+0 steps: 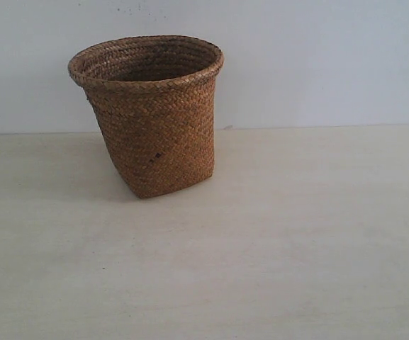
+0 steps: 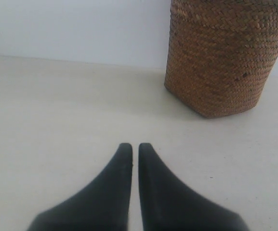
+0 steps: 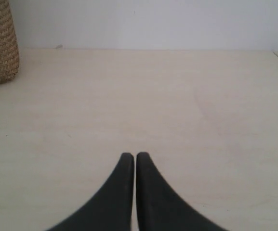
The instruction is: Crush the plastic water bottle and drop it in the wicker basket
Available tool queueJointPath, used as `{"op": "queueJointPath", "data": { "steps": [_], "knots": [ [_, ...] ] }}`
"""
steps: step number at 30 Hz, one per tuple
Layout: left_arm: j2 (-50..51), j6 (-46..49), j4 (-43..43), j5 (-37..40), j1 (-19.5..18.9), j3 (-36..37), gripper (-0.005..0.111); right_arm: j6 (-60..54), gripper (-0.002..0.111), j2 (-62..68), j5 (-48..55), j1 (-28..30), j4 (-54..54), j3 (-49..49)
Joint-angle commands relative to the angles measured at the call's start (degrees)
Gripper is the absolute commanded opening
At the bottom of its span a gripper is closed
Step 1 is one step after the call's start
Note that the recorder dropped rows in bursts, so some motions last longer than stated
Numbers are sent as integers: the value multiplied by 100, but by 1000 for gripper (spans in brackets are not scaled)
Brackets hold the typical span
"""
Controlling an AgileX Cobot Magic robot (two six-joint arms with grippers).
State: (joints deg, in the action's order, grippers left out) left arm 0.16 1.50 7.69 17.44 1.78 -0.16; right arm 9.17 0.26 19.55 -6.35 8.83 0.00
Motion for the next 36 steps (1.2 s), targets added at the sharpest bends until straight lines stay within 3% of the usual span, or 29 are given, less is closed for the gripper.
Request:
{"op": "queueJointPath", "data": {
  "steps": [1, 5, 12, 18, 36],
  "knots": [
    [-16, -56, 65, -69, -13, 16, 4, -715, 0, -26, 7, -18, 45, 0],
    [-16, -56, 65, -69, -13, 16, 4, -1089, 0, -26, 7, -18, 8, 0],
    [-16, -56, 65, -69, -13, 16, 4, -1013, 0, -26, -3, -18, -1143, 0],
    [-16, -56, 65, -69, -13, 16, 4, -1589, 0, -26, -3, -18, -1091, 0],
    [-16, -56, 65, -69, -13, 16, 4, -1112, 0, -26, -3, -18, -1115, 0]
  ]
}}
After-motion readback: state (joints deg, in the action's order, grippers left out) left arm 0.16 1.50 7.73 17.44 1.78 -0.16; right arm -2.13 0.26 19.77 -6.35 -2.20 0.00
